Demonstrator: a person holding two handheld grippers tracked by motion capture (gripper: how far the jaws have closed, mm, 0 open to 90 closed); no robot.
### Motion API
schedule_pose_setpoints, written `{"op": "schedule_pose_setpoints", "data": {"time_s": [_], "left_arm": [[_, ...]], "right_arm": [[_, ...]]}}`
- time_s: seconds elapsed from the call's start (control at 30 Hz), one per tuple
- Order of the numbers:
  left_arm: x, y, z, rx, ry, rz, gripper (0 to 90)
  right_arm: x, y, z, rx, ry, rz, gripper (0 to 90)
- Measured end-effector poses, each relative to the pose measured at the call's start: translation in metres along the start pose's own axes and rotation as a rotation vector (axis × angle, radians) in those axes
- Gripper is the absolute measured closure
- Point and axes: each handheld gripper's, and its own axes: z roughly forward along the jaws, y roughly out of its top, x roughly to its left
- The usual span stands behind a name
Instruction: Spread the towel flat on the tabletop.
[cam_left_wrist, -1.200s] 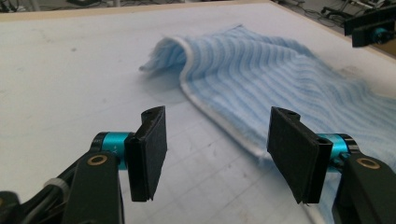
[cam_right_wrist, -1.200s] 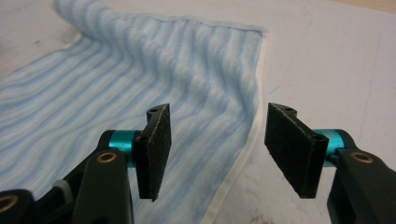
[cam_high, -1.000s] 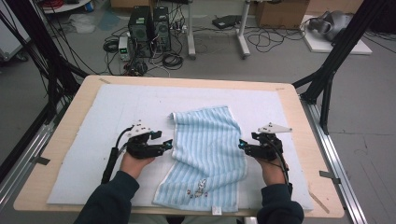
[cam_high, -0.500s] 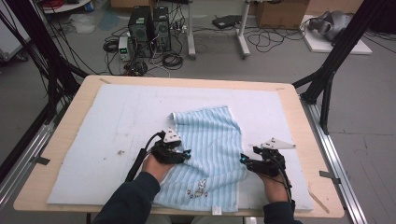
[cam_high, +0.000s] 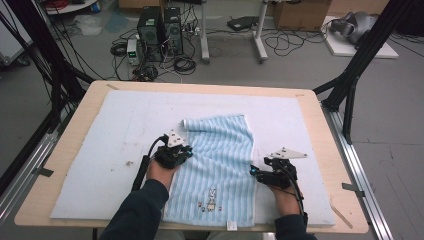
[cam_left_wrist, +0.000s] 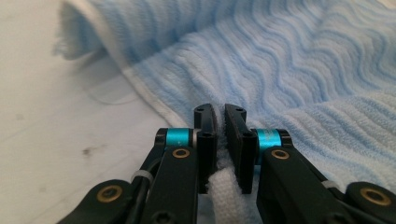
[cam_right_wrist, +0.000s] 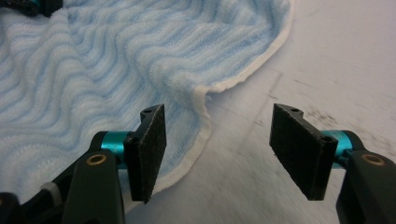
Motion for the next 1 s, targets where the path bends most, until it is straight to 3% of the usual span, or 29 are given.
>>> {"op": "schedule_pose_setpoints", "data": {"time_s": [0.1, 0.2, 0.23, 0.33, 0.4, 0.5, 0.57, 0.63, 0.67, 0.7, 0.77, 0.83, 0.9, 0.93, 1.0], "left_arm": [[0.01, -0.001, -0.002, -0.012, 0.027, -0.024, 82.9], [0.021, -0.004, -0.003, -0.012, 0.052, -0.052, 82.9], [0.023, -0.005, -0.004, -0.015, 0.057, -0.058, 82.9], [0.031, -0.006, -0.006, -0.03, 0.072, -0.078, 82.9], [0.037, -0.007, -0.007, -0.044, 0.095, -0.098, 83.0], [0.044, -0.01, -0.004, -0.055, 0.1, -0.132, 82.8], [0.044, -0.01, -0.004, -0.046, 0.098, -0.144, 80.7], [0.045, -0.011, -0.006, -0.031, 0.111, -0.186, 66.9], [0.047, -0.011, -0.008, -0.025, 0.118, -0.198, 58.8], [0.049, -0.012, -0.01, -0.022, 0.125, -0.205, 55.1], [0.053, -0.014, -0.016, -0.015, 0.139, -0.206, 51.0], [0.056, -0.015, -0.025, -0.009, 0.118, -0.212, 48.4], [0.055, -0.016, -0.034, -0.017, 0.098, -0.187, 46.6], [0.053, -0.016, -0.038, -0.024, 0.081, -0.181, 46.5], [0.049, -0.018, -0.045, -0.038, 0.053, -0.159, 45.4]], "right_arm": [[0.008, 0.01, 0.014, 0.008, 0.014, -0.031, 35.3], [0.015, 0.018, 0.038, 0.098, -0.005, -0.068, 35.9], [0.016, 0.022, 0.042, 0.103, -0.024, -0.088, 42.1], [0.015, 0.034, 0.051, 0.121, -0.011, -0.094, 55.8], [0.016, 0.041, 0.054, 0.097, -0.005, -0.086, 52.2], [0.018, 0.05, 0.057, 0.027, 0.014, -0.029, 48.1], [0.025, 0.052, 0.07, 0.078, 0.038, -0.047, 45.7], [0.031, 0.052, 0.081, 0.12, 0.002, -0.123, 53.6], [0.031, 0.053, 0.081, 0.103, -0.01, -0.138, 68.1], [0.03, 0.055, 0.082, 0.1, -0.035, -0.159, 76.6], [0.027, 0.059, 0.085, 0.101, -0.093, -0.181, 81.9], [0.024, 0.062, 0.088, 0.094, -0.177, -0.199, 82.3], [0.018, 0.062, 0.091, 0.081, -0.255, -0.178, 73.1], [0.014, 0.062, 0.09, 0.074, -0.239, -0.13, 67.8], [0.009, 0.061, 0.085, 0.064, -0.216, -0.088, 56.2]]}}
